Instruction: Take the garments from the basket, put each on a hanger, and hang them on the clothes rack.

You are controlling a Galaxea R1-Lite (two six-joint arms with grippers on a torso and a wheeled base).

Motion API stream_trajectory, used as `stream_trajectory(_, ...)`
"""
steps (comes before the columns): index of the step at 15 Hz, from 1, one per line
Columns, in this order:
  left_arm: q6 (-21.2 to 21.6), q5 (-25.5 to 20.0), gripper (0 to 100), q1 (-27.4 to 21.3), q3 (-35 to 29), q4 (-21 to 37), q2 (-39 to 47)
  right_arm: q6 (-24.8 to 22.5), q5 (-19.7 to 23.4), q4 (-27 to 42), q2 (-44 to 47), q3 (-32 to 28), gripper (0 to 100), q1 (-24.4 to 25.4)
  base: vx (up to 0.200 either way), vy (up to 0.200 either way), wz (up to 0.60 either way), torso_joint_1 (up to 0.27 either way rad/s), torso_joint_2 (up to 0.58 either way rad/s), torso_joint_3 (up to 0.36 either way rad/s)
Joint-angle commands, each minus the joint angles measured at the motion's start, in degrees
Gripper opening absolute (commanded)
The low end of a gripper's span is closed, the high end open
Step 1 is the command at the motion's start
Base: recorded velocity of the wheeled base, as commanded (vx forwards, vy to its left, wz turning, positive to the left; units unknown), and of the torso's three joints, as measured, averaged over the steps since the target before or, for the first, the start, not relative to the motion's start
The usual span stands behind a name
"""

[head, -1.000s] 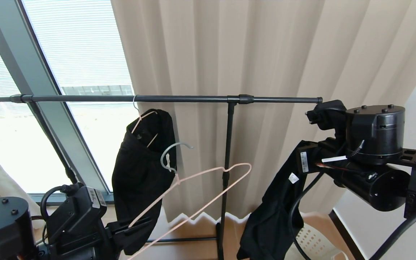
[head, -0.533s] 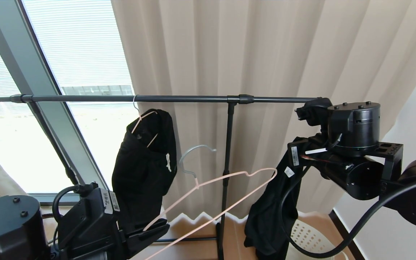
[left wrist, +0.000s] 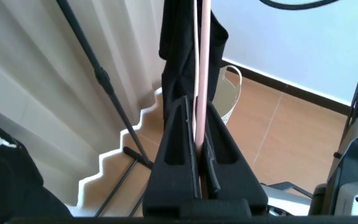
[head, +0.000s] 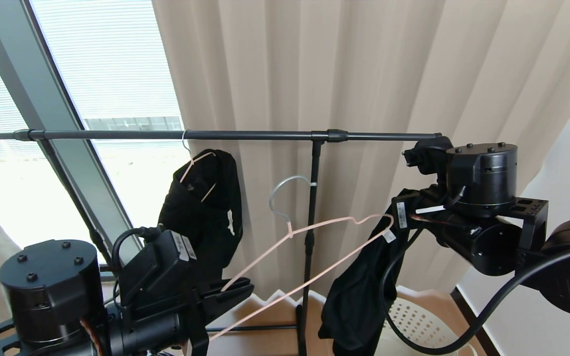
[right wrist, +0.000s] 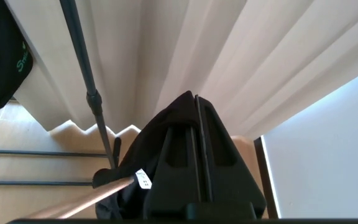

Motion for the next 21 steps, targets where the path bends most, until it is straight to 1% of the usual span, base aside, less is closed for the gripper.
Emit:
stream_trajectory(1,-0.09,0.08,0,-0.03,-2.19,0.02,3.12,0.10,0.01,0.00,-0.24,0.14,0,0.19,0.000,0.000,0.00,0.000,0.00,0.000)
stream_trajectory(4,-0.97,0.08,0,-0.03,-4.04,0.02,4.18,0.10,0.01,0.00,-0.59,0.93,0,0.54,0.000,0.000,0.00,0.000,0.00,0.000)
stream_trajectory(7,-1.94,0.34,0,-0.03,-5.71,0.02,4.70,0.10,-0.08,0.00,-0.76,2.33,0,2.21,0.000,0.000,0.00,0.000,0.00,0.000)
stream_trajectory(12,-2.11,0.43,0,0.06,-5.62,-0.24,4.53,0.81,-0.34,0.00,-1.38,2.77,0,4.84,0.000,0.000,0.00,0.000,0.00,0.000)
stream_trajectory(15,-2.11,0.34,0,0.06,-5.18,-0.24,4.53,2.30,-0.43,0.00,-3.66,3.12,0,8.18,0.000,0.000,0.00,0.000,0.00,0.000)
stream_trajectory(16,-2.11,0.34,0,0.06,-5.18,-0.24,4.53,2.30,-0.43,0.00,-3.66,3.12,0,8.18,0.000,0.000,0.00,0.000,0.00,0.000)
stream_trajectory(19,-2.11,0.34,0,0.15,-5.09,-0.33,4.62,6.17,-0.43,0.00,-5.86,3.12,0,13.11,0.000,0.000,0.00,0.000,0.00,0.000)
stream_trajectory(21,-2.11,0.34,0,0.06,-5.01,-0.33,4.70,8.37,-1.48,0.00,-6.04,3.39,0,15.74,0.000,0.000,0.00,0.000,0.00,0.000)
